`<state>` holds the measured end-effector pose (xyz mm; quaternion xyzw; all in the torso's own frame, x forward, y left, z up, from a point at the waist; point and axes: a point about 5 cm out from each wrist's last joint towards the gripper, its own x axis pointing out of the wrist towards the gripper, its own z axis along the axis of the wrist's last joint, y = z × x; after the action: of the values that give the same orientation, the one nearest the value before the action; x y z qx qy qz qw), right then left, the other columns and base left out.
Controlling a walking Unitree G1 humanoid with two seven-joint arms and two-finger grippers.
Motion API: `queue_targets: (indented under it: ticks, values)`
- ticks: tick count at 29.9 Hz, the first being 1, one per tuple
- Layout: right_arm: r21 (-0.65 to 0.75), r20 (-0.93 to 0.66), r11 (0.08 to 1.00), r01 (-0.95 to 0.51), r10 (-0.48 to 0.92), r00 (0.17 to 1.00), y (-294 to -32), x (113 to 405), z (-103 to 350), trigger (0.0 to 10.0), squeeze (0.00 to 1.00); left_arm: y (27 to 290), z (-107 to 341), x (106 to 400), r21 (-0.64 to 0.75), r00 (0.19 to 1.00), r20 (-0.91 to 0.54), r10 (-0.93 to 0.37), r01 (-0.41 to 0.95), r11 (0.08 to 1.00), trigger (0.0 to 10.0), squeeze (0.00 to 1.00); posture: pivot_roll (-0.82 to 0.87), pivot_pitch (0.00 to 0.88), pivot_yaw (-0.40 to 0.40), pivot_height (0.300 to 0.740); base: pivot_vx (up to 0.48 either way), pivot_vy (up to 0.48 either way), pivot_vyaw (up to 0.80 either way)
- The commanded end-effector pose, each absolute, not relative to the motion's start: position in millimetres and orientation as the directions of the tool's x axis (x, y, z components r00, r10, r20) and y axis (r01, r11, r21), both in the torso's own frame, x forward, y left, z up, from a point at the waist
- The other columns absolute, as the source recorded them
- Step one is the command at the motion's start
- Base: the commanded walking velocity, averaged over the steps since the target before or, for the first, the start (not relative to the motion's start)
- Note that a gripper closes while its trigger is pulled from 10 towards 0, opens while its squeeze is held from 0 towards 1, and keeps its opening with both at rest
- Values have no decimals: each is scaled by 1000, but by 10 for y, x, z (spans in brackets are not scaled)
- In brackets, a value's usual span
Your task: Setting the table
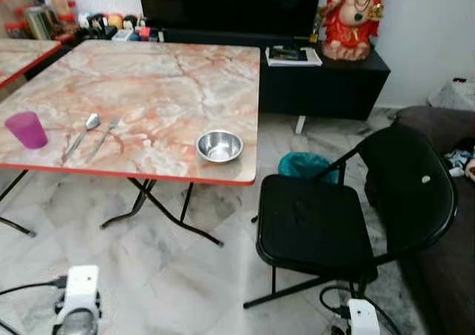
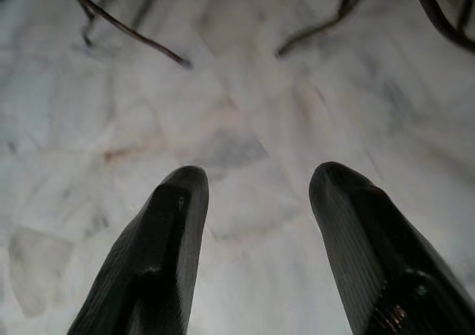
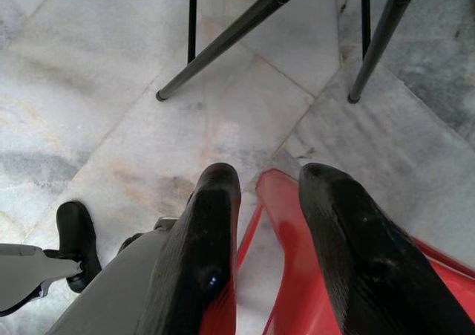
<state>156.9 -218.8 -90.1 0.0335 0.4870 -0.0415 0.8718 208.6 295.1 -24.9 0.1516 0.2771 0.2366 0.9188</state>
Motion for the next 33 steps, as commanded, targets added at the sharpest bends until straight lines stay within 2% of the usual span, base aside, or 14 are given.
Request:
queue_targets:
  ticks: [1, 4, 5, 6, 8, 15, 17, 18, 23, 27, 29, 30, 31, 33]
  values:
    - [13, -851, 994, 107, -45, 524, -2202, 1574, -896, 10000, 0, 3041, -77, 2156, 422, 773, -320, 548, -402, 813, 10000, 0, 18, 0, -40, 740, 0, 0, 0]
    - [12, -851, 995, 104, -44, 524, -2204, 1573, -896, 10000, 0, 3085, 98, 2225, 427, 796, -209, 569, -449, 785, 10000, 0, 18, 0, -40, 740, 0, 0, 0]
    - [12, -851, 995, 103, -44, 523, -2204, 1572, -896, 10000, 0, 3095, 245, 2286, 422, 809, -128, 573, -479, 770, 10000, 0, 18, 0, -40, 740, 0, 0, 0]
    - [12, -851, 995, 103, -44, 523, -2204, 1572, -896, 10000, 0, 3095, 245, 2286, 422, 809, -128, 573, -479, 770, 10000, 0, 18, 0, -40, 740, 0, 0, 0]
    - [11, -850, 995, 101, -44, 524, -2207, 1573, -895, 10000, 0, 3060, 528, 2395, 395, 826, 11, 564, -522, 756, 10000, 0, 17, 0, -41, 740, 0, 0, 0]
    - [6, -849, 994, 106, -51, 526, -2212, 1577, -892, 10000, 0, 2874, 985, 2687, 296, 863, 163, 478, -505, 811, 10000, 0, 17, 0, -43, 740, 0, 0, 0]
    - [6, -848, 994, 108, -52, 527, -2212, 1577, -892, 10000, 0, 2705, 1163, 2891, 256, 900, 178, 398, -433, 864, 10000, 0, 16, 0, -40, 740, 0, 0, 0]
    - [6, -848, 994, 108, -52, 527, -2212, 1577, -892, 10000, 0, 2705, 1163, 2891, 256, 900, 178, 398, -433, 864, 10000, 0, 16, 0, -40, 740, 0, 0, 0]
    - [8, -847, 993, 117, -56, 529, -2203, 1574, -895, 10000, 0, 2259, 1449, 3186, 143, 961, 173, 216, -241, 960, 10000, 0, 11, 0, -35, 740, 0, 0, 0]
    - [7, -846, 993, 119, -57, 530, -2203, 1574, -895, 10000, 0, 2200, 1474, 3217, 124, 969, 159, 190, -211, 970, 10000, 0, 11, 0, -35, 740, 0, 0, 0]
    - [15, -842, 992, 128, -57, 537, -2195, 1583, -892, 10000, 0, 1870, 1589, 3411, 11, 981, 145, 126, -129, 992, 10000, 0, 11, 0, -34, 740, 0, 0, 0]
    - [15, -842, 992, 128, -57, 537, -2195, 1583, -892, 10000, 0, 1870, 1589, 3411, 11, 981, 145, 126, -129, 992, 10000, 0, 11, 0, -34, 740, 0, 0, 0]
    - [24, -837, 990, 136, -54, 544, -2188, 1589, -890, 10000, 0, 1735, 1600, 3483, -35, 986, 125, 108, -105, 994, 10000, 0, 10, 0, -33, 740, 0, 0, 0]
    - [32, -833, 989, 141, -52, 550, -2182, 1593, -888, 10000, 0, 1639, 1579, 3522, -28, 991, 108, 85, -83, 996, 10000, 0, 8, 0, -33, 740, 0, 0, 0]
